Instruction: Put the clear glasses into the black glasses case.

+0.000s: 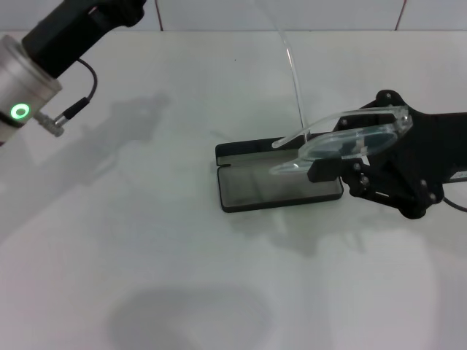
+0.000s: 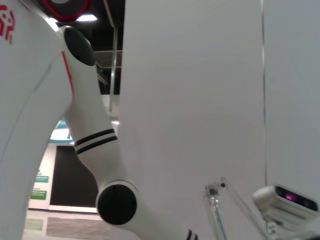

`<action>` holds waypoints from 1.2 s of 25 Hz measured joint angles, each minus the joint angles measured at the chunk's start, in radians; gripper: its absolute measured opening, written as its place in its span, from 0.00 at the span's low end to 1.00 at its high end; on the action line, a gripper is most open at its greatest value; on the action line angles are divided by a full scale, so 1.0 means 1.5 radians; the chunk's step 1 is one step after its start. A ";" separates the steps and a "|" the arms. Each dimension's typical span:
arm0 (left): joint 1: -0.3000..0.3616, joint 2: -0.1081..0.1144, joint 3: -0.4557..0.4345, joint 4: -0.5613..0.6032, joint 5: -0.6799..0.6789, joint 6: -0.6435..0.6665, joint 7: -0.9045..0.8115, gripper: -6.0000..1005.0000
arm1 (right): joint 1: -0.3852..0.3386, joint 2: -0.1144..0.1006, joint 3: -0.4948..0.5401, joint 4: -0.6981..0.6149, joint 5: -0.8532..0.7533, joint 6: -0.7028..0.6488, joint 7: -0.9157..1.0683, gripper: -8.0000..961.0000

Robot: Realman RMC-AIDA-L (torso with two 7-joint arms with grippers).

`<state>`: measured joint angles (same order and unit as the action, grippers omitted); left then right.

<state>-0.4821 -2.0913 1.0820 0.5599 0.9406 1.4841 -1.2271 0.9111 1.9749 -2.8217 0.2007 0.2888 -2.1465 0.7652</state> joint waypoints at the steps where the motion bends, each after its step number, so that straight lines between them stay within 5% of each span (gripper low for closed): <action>1: -0.005 0.000 0.000 -0.004 0.001 -0.019 -0.008 0.08 | 0.001 0.000 0.000 -0.001 -0.001 -0.001 -0.004 0.13; 11: -0.079 0.004 0.001 -0.031 0.102 -0.083 -0.109 0.08 | 0.020 0.001 -0.001 -0.004 -0.010 -0.001 -0.031 0.13; 30: -0.101 0.008 0.001 -0.002 0.153 0.149 -0.162 0.08 | 0.018 0.005 0.004 -0.003 0.002 0.033 -0.035 0.13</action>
<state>-0.6339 -2.0786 1.0830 0.5575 1.1700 1.7078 -1.4704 0.9384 1.9817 -2.8162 0.1966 0.2923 -2.0973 0.7132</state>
